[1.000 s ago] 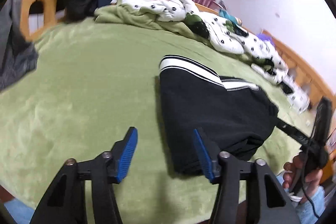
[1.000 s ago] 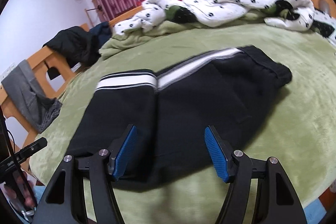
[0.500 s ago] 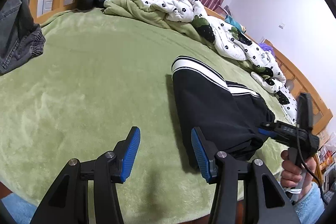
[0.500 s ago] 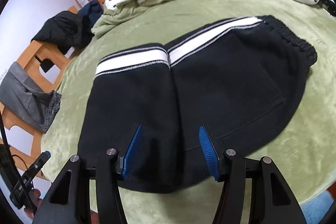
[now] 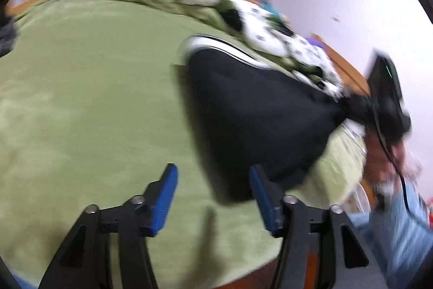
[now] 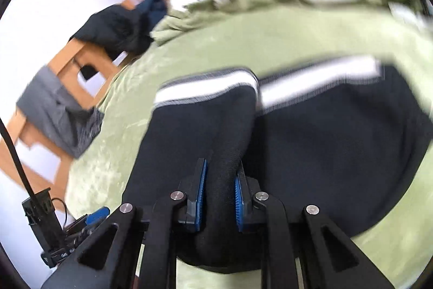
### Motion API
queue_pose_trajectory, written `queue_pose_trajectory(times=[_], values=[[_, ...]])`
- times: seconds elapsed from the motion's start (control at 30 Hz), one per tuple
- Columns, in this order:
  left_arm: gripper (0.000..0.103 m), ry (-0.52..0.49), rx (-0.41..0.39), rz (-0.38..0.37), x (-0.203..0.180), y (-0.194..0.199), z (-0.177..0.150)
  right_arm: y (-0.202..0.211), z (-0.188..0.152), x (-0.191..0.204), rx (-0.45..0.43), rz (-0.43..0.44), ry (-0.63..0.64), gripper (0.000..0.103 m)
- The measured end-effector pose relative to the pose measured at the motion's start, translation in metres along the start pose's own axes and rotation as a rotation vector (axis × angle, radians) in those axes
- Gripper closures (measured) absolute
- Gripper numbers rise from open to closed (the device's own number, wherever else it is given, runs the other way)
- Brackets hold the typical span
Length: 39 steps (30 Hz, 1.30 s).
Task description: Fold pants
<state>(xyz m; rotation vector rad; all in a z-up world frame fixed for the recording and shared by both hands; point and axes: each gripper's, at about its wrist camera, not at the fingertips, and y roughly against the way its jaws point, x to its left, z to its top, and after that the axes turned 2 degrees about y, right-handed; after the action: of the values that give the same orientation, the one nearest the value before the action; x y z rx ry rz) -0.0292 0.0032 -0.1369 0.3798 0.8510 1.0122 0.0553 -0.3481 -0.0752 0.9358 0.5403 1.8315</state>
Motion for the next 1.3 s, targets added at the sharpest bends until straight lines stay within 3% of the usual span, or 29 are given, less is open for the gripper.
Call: queue_pose_trajectory(times=[0.2, 0.37, 0.5, 0.63, 0.77, 0.9, 0.97, 1.03, 1.1, 1.2, 1.23, 1.3], values=[[0.044, -0.020, 0.083, 0.038, -0.043, -0.050, -0.014, 0.022, 0.008, -0.030, -0.048, 0.023, 0.045, 0.085], [0.044, -0.073, 0.088, 0.160, -0.072, -0.079, -0.015, 0.032, 0.013, -0.062, -0.069, 0.014, 0.040, 0.086], [0.044, -0.060, 0.111, 0.100, -0.087, -0.091, -0.008, 0.062, 0.017, -0.094, -0.155, -0.037, 0.046, 0.086], [0.044, -0.163, 0.152, 0.050, -0.110, -0.094, -0.012, 0.074, 0.012, -0.145, -0.197, -0.106, -0.014, 0.086], [0.043, -0.239, 0.232, 0.026, -0.118, -0.098, -0.023, 0.036, -0.011, -0.196, -0.066, -0.238, -0.078, 0.086], [0.043, -0.332, 0.234, 0.096, -0.127, -0.102, -0.029, 0.031, -0.018, -0.205, -0.056, -0.216, -0.115, 0.086], [0.043, -0.387, 0.206, 0.198, -0.135, -0.110, -0.027, 0.032, -0.015, -0.197, -0.073, -0.241, -0.100, 0.085], [0.060, -0.393, 0.183, 0.284, -0.138, -0.117, -0.020, 0.028, -0.019, -0.195, -0.063, -0.273, -0.084, 0.085], [0.075, -0.329, 0.164, 0.228, -0.138, -0.115, -0.011, 0.029, -0.021, -0.196, -0.064, -0.273, -0.089, 0.085], [0.077, -0.320, 0.075, 0.210, -0.141, -0.100, -0.007, 0.050, -0.018, -0.189, -0.126, -0.228, -0.107, 0.086], [0.077, -0.316, 0.098, 0.229, -0.137, -0.104, -0.011, 0.051, -0.021, -0.189, -0.125, -0.255, -0.095, 0.086], [0.077, -0.289, 0.176, 0.248, -0.125, -0.119, -0.021, 0.029, -0.029, -0.193, -0.038, -0.295, -0.103, 0.085]])
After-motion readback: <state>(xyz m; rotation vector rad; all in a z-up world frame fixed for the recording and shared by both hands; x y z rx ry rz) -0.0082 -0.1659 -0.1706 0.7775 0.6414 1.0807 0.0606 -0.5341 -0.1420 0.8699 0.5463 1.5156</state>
